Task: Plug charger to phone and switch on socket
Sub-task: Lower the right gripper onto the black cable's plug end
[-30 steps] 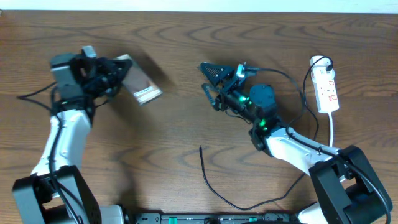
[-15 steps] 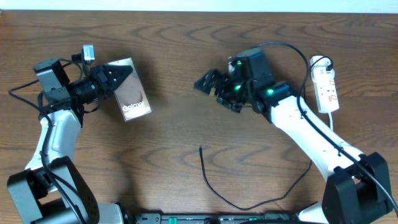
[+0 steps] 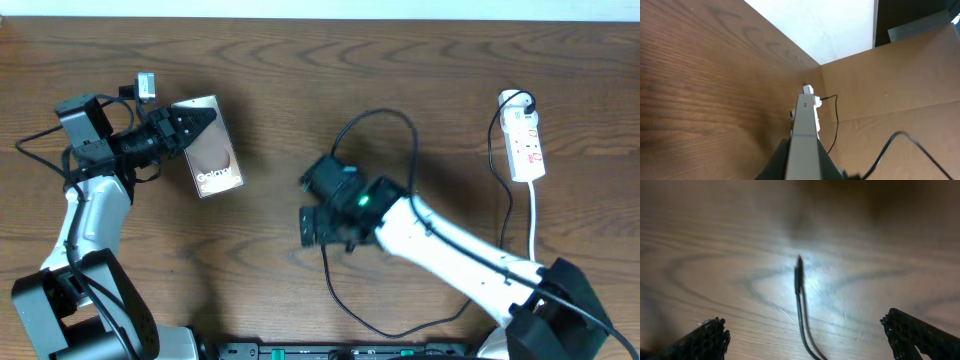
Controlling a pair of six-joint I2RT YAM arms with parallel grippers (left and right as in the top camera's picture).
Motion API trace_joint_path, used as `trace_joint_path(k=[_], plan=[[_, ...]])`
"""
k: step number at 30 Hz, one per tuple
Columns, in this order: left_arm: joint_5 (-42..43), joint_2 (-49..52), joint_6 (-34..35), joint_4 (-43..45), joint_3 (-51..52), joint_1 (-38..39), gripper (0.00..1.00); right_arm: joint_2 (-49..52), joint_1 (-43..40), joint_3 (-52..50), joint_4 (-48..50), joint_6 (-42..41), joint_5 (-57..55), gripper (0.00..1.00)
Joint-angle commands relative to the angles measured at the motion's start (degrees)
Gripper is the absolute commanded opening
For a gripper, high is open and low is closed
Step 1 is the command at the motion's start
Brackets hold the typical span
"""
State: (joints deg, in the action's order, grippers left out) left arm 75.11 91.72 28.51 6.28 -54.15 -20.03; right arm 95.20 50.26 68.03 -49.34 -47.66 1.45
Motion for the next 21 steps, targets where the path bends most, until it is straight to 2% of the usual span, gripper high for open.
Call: trace_joint_path(k=[1,5,12,21], plan=[[2.45,-0.2,-0.44,0.24,-1.36,-0.04,0.07,-0.24,3.02,-3.23,0.57,-7.26,-5.81,0.99],[2.43,-0.2,-0.44,0.24,-1.36,-0.04,0.08,0.13,4.7,-6.86,4.87,-8.09,-4.68,0.99],[2.25,-0.2,-0.44,0.24,-1.36,-0.04,0.07,4.9,4.07,-6.82,8.5,-6.67,-2.4,0.98],[2.25,-0.2,-0.44,0.24,-1.36,-0.04,0.07,14.45,2.29,1.49,2.01,-3.91,0.83,0.95]])
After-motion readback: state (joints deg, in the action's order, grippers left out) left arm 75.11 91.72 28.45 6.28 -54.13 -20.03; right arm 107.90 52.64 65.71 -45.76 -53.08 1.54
